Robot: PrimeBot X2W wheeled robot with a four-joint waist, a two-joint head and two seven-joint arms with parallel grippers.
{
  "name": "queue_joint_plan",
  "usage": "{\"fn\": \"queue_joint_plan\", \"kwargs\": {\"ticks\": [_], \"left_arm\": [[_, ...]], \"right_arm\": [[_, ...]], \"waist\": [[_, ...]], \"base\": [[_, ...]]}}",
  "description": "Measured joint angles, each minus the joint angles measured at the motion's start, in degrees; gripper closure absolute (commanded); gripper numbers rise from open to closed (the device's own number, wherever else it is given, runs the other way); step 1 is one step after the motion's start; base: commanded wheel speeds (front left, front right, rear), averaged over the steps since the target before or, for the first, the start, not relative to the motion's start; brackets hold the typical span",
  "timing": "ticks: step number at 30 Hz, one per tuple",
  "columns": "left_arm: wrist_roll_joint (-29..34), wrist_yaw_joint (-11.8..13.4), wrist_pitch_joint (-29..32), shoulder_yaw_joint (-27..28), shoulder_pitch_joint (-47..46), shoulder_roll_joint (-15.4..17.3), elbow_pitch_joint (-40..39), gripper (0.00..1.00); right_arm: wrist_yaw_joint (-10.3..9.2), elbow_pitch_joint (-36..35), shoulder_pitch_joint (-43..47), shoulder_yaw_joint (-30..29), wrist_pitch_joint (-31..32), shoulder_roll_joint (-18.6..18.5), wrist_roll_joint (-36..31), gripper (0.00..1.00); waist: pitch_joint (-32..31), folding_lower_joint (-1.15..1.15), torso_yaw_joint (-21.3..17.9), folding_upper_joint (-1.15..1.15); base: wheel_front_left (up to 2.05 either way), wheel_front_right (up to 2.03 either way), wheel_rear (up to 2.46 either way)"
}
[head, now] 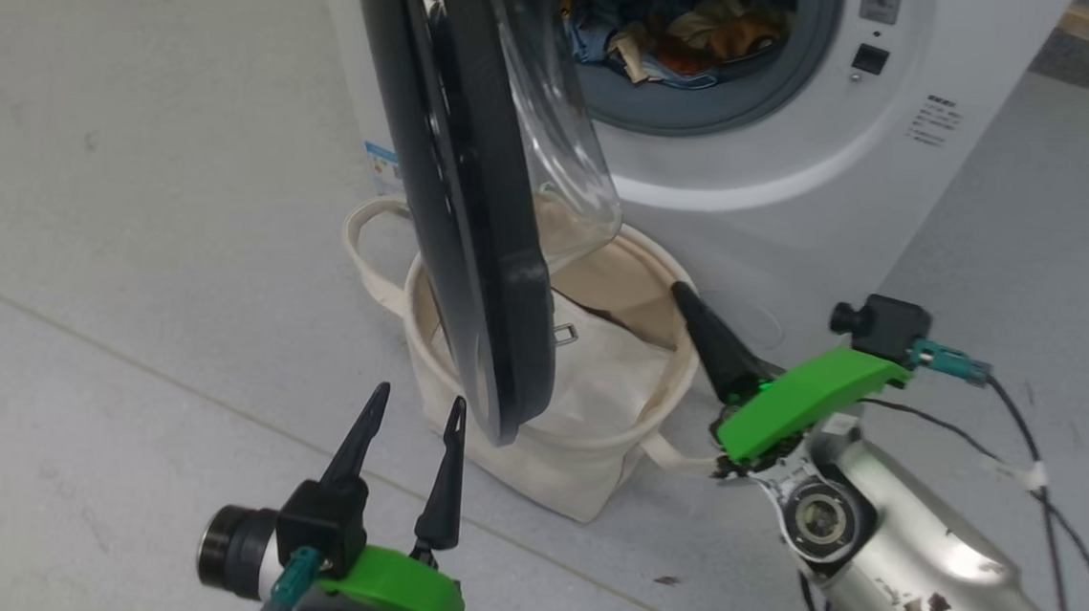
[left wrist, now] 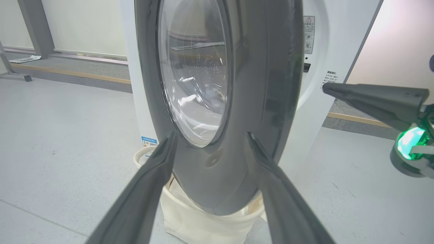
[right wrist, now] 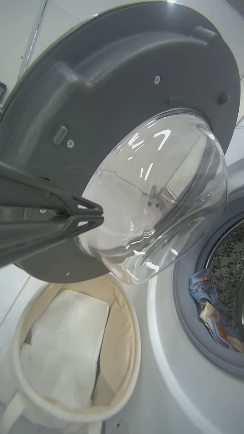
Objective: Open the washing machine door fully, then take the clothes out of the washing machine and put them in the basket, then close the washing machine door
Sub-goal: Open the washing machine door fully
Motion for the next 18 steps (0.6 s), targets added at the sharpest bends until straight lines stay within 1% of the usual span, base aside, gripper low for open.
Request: {"fn": "queue_joint_plan", "kwargs": {"ticks": [3,7,8,9,12,13,18], "left_arm": [[0.34,-0.16,0.0,0.44,0.93,0.0,0.09,0.0],[0.83,-0.64,0.0,1.65,1.42,0.01,0.2,0.0],[0.83,-0.67,0.0,1.87,1.49,0.01,0.2,0.0],[0.83,-0.78,0.0,2.14,1.88,0.01,0.21,0.0],[0.83,-1.11,0.0,2.36,2.54,0.01,0.2,0.0],[0.83,-1.11,0.0,2.36,2.54,0.01,0.2,0.0],[1.43,-1.2,0.0,3.02,2.66,0.01,0.2,0.0]], "right_arm": [[0.0,-0.54,0.23,0.77,-4.21,-3.07,-4.86,1.0],[0.0,-0.68,1.35,-0.13,-6.04,-6.57,-13.02,1.0],[0.0,-0.73,1.88,-1.22,-6.41,-6.94,-14.67,1.0],[0.0,-1.55,3.42,-4.13,-6.42,-7.33,-18.72,1.0],[0.0,-3.94,6.69,-10.05,-6.42,-7.56,-27.0,1.0],[0.0,-3.94,6.69,-10.05,-6.42,-7.56,-27.0,1.0],[0.01,-7.55,14.51,-19.16,-6.42,-6.7,-39.04,1.0]], "waist": [[-1.0,0.0,-1.13,0.0],[-2.04,0.0,-2.75,0.0],[-2.24,0.0,-3.18,0.0],[-2.63,0.0,-3.99,0.0],[-2.96,0.0,-5.11,0.0],[-2.96,0.0,-5.11,0.0],[-3.32,0.0,-6.52,0.0]], "base": [[0.0,0.0,0.0],[0.0,0.0,0.0],[0.0,0.0,0.0],[0.0,0.0,0.0],[0.0,0.0,0.0],[0.0,0.0,0.0],[0.0,0.0,0.0]]}}
